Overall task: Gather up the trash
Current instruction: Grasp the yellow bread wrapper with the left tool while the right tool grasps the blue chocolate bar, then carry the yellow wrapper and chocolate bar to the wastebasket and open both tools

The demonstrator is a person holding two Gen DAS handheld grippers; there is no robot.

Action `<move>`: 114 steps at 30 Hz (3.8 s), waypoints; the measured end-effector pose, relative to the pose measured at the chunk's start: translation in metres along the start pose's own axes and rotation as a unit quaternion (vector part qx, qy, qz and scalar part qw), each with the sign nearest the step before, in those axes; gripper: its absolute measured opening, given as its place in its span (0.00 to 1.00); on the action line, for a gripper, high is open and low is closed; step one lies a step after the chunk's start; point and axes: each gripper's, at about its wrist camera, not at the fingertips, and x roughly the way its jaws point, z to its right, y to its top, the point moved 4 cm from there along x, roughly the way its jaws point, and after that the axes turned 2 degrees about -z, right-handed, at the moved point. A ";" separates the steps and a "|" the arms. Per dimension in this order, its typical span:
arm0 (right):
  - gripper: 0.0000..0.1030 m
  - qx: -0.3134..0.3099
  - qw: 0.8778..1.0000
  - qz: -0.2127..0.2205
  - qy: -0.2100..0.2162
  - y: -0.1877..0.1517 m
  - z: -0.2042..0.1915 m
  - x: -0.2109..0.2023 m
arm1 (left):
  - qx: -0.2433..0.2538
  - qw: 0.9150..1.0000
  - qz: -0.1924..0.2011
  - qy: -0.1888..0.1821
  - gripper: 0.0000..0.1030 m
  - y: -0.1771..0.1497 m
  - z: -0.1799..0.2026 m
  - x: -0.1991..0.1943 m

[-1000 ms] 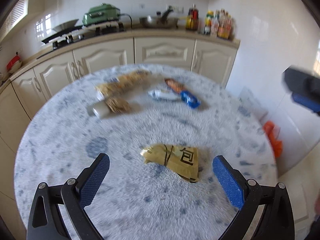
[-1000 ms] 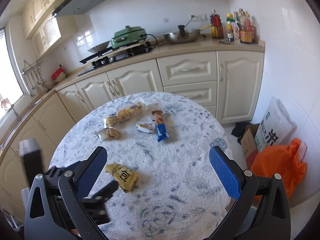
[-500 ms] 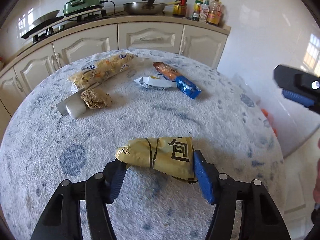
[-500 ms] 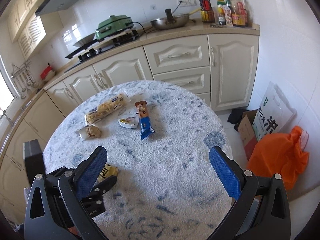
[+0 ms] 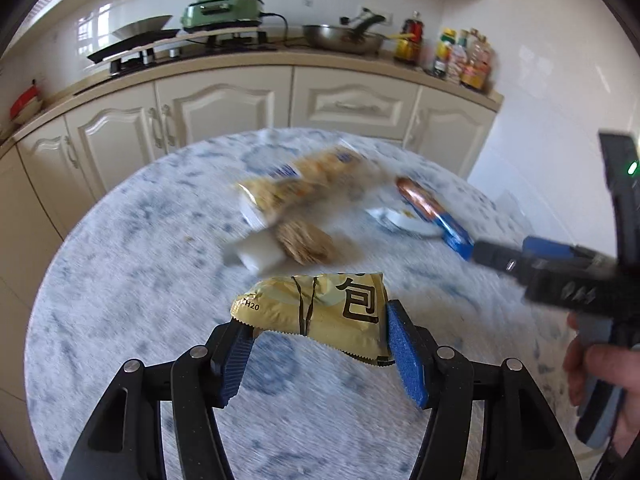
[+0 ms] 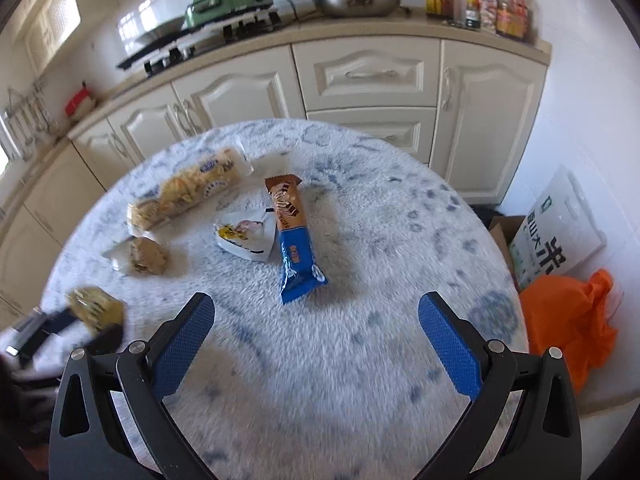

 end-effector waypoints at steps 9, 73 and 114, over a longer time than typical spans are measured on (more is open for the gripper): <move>0.77 -0.058 0.998 -0.001 -0.033 0.021 -0.006 0.042 | -0.018 1.000 0.008 0.005 0.57 0.012 -0.024 -0.008; 0.18 0.214 0.954 0.184 -0.105 -0.142 0.224 -0.278 | 0.234 0.944 0.051 -0.225 0.57 -0.001 0.297 -0.129; 1.00 0.430 0.892 0.046 -0.129 -0.289 0.356 -0.175 | 0.370 0.903 -0.109 -0.187 0.98 -0.062 0.503 0.056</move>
